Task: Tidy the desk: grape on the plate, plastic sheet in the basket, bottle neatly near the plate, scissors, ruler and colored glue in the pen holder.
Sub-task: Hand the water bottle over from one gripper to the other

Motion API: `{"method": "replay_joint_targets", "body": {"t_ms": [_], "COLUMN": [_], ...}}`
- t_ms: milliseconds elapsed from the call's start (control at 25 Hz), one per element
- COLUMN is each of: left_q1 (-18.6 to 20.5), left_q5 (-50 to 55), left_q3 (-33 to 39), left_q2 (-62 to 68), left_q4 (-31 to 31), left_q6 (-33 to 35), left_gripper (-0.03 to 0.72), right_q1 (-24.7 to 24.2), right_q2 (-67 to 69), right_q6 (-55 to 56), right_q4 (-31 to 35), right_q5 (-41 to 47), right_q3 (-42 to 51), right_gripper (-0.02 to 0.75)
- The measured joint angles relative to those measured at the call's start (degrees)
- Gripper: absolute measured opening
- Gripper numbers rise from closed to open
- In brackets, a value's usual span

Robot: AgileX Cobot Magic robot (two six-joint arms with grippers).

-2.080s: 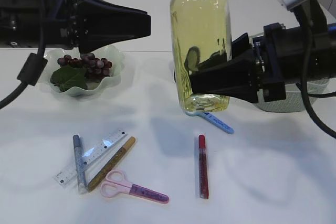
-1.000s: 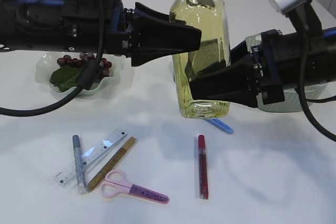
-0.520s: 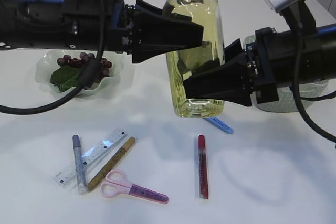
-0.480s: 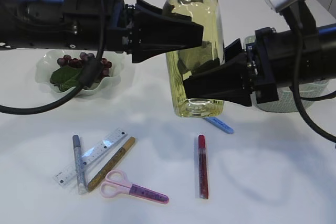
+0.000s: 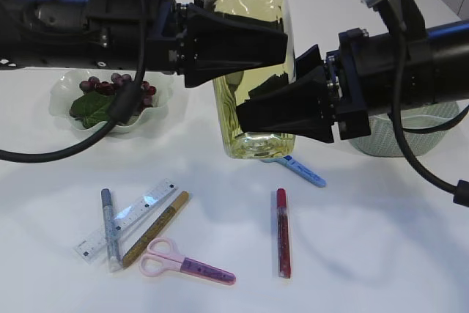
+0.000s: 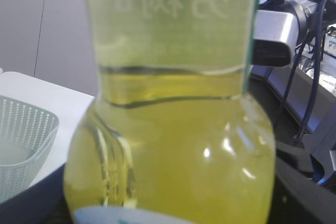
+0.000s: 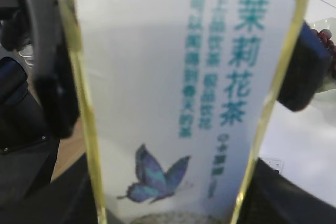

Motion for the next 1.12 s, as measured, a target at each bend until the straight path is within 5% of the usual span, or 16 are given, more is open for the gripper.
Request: {"method": "replay_joint_targets", "body": {"t_ms": [1120], "left_q1": [-0.7], "left_q5": [-1.2], "left_q3": [-1.0], "left_q2": [0.0], "left_q4": [0.2], "left_q6": [-0.1], "left_gripper": [0.465], "right_q1": [-0.1], "right_q2": [0.0], "right_q6": [-0.4], "right_q4": [-0.2], "right_q5": [0.0], "right_q3": [-0.3], "right_gripper": [0.46]}}
